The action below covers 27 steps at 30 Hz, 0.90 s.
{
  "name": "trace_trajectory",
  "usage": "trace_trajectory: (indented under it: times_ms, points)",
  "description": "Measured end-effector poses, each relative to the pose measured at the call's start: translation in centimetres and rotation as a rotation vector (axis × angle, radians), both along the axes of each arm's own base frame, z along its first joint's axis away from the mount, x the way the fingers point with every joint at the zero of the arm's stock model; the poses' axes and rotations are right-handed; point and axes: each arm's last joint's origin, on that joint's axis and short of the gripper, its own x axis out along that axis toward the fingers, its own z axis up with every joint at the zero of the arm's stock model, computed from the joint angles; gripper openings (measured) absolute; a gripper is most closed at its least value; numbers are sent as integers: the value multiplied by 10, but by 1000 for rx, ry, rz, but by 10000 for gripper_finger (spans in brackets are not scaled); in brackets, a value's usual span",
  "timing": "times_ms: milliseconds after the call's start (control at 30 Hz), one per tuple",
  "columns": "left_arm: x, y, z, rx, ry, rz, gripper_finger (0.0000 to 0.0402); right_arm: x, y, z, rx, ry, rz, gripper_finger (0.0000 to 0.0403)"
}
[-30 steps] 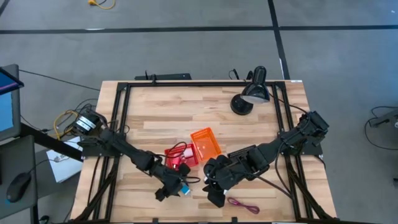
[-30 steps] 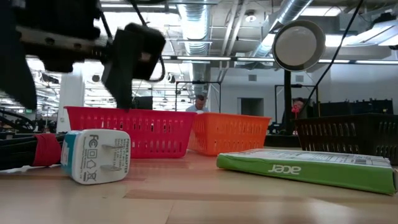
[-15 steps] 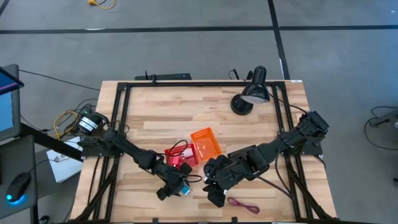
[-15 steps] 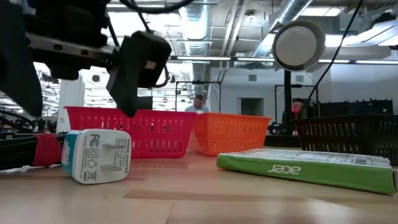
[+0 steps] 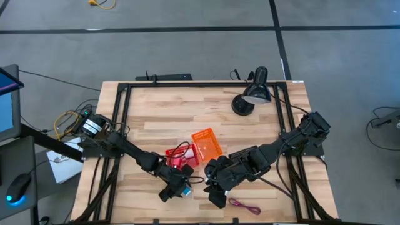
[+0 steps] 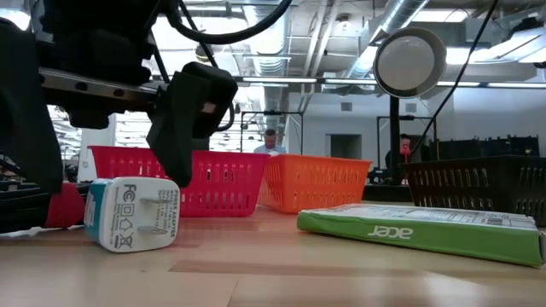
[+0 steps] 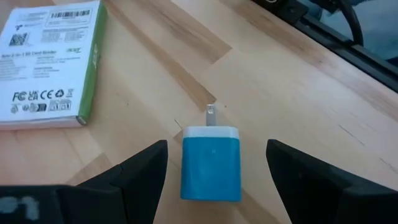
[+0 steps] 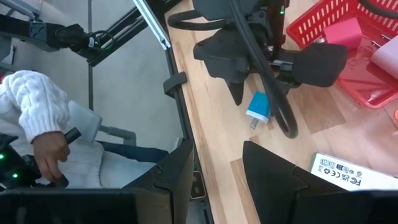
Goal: Pick and place items into bin
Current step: Put the blue charger adapter into the red bin
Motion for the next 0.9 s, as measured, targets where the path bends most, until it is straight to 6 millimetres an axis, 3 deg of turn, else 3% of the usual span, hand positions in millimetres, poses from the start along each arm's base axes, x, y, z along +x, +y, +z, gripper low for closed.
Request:
trace_trajectory:
  times_ms: [533, 900]
  points:
    - [-1, 1, -1, -21, 37, 36, 263, 0, 0, 0, -18, -10, -7, 134]
    - [2, -2, -12, 2, 27, 36, 263, -1, 2, 0, -18, -13, -4, 134]
